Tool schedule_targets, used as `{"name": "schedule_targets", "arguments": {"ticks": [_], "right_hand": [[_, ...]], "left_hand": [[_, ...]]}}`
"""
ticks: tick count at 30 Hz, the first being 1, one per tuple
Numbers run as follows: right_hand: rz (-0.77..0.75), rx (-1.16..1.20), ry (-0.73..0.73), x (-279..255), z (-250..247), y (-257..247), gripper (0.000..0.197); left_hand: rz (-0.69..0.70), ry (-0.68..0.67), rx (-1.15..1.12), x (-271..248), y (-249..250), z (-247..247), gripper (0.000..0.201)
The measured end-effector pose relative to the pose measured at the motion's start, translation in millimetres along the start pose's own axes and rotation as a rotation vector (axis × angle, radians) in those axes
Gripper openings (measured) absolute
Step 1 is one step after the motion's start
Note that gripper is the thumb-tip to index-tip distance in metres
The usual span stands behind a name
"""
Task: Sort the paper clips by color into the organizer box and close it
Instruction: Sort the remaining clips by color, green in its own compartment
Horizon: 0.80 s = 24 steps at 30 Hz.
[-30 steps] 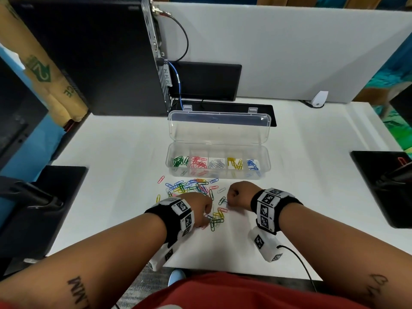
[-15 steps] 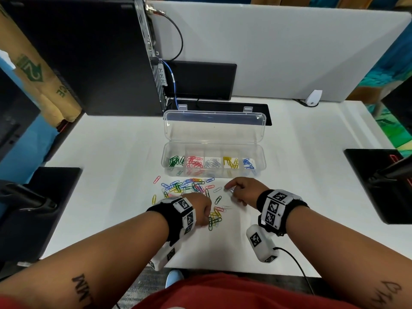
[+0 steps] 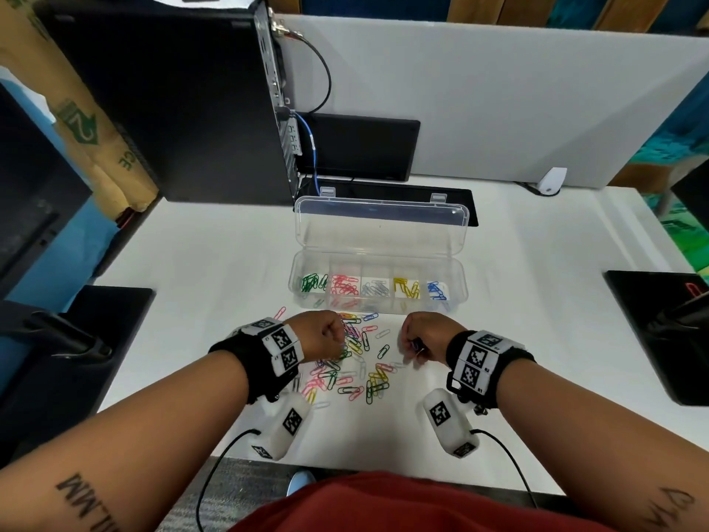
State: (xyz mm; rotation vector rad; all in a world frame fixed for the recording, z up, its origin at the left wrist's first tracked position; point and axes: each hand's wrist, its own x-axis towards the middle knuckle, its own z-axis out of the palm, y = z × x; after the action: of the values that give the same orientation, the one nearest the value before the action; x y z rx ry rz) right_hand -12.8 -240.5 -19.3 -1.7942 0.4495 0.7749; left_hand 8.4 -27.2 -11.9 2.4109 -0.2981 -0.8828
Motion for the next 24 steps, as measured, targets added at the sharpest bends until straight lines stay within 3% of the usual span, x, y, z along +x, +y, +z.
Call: {"name": "schedule_targets", "arguments": {"ticks": [6,8,10,12,13,14,15,17,19,21,24], "right_hand": [[-0.101,-0.167,-0.044,2,12,-10,0.02],[-0.148,-0.227,-0.027,4,16,-17,0.019],[-0.222,-0.423,0.033,9,19,-22,0.025],[-0.285,-0.648,0.083,12,23,-26,0.015],[-0.295,-0.736,0.074,13,25,-28,0.005],[-0.275,-0.809,0.057,14,26,-29,0.018],[-0.257,-0.883,0.042,16,28,-30,0.031],[-0.204,-1.013,0.035,19,31,-32,0.043],[-0.196,-1.099,0.026,25,35,-31,0.031],[-0.196,-1.152,0.036,26,36,-30,0.023],[-0.201,-1.194,0.099,23,35,-29,0.033]], "left_hand": [[-0.234,-0.029,-0.216,-7,-20,-8,0.037],[-0.358,-0.005,-0.43,-8,-28,-13,0.039],[-0.371,-0.016,-0.607,-9,-37,-17,0.047],[-0.363,-0.007,-0.747,-10,-42,-20,0.052],[-0.374,0.014,-0.807,-11,-43,-24,0.046],[-0.385,0.031,-0.824,-12,-43,-26,0.038],[-0.379,0.057,-0.79,-12,-44,-28,0.03],[-0.291,0.107,-0.478,-11,-50,-30,0.022],[-0.184,0.179,-0.077,-12,-57,-31,0.018],[-0.143,0.196,0.12,-14,-59,-35,0.004],[-0.133,0.171,0.31,-9,-62,-37,0.026]]}}
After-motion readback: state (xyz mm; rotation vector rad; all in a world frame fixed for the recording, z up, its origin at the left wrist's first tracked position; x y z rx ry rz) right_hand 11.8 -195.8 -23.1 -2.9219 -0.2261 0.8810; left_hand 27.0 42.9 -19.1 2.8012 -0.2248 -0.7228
